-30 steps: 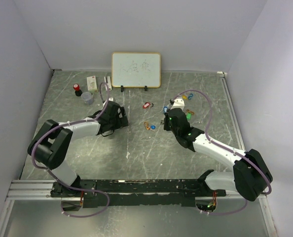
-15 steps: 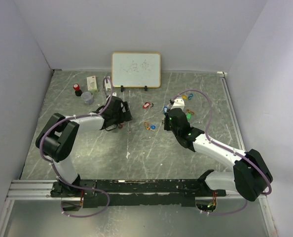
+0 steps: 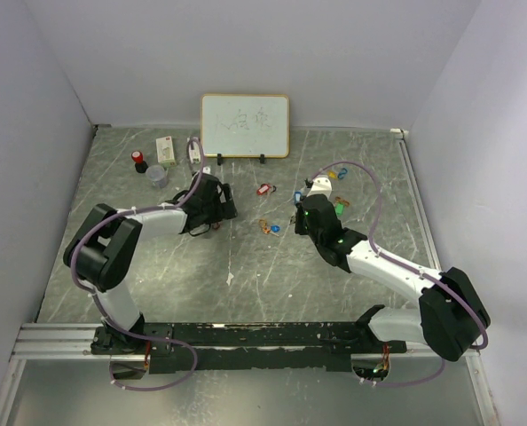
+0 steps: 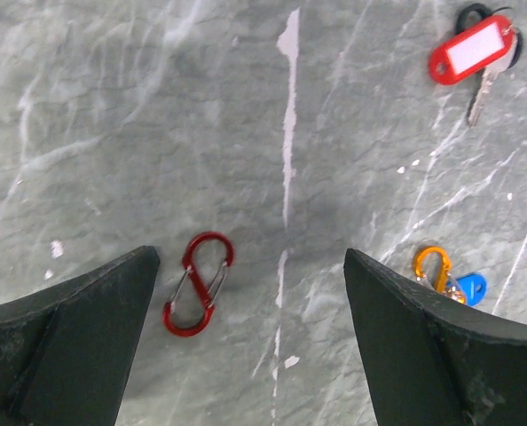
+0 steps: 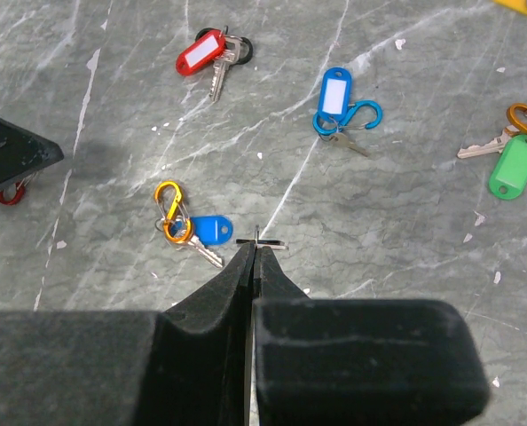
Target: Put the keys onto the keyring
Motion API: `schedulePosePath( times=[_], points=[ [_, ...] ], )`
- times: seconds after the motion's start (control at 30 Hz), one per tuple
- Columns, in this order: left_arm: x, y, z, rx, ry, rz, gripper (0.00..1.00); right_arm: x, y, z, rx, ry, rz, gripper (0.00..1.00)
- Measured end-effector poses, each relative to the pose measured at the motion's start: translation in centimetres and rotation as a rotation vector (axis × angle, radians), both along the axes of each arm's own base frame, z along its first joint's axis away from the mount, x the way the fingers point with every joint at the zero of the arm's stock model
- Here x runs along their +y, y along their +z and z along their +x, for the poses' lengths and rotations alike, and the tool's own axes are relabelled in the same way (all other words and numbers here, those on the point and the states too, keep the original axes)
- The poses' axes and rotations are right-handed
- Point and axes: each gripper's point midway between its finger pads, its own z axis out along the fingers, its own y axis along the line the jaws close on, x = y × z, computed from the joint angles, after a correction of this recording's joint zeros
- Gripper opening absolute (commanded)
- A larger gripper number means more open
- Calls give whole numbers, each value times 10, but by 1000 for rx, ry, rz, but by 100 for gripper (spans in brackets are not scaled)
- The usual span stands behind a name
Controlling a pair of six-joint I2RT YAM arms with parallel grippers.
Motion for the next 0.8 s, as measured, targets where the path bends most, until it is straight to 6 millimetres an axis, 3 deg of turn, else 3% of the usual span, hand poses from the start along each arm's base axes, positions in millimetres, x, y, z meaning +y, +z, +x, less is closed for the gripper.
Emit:
schedulePosePath(
  times=[0.3,0.53,0.8],
  points=[
    [19,-5,-17,14,18,95,93,0,0,0,0,1,1,0],
    [17,-10,-28,2,5,233,92,1,0,0,1,4,1,0],
    [19,-15,-25,-17,17,342,88,1,0,-1,0,5,2,0]
  ],
)
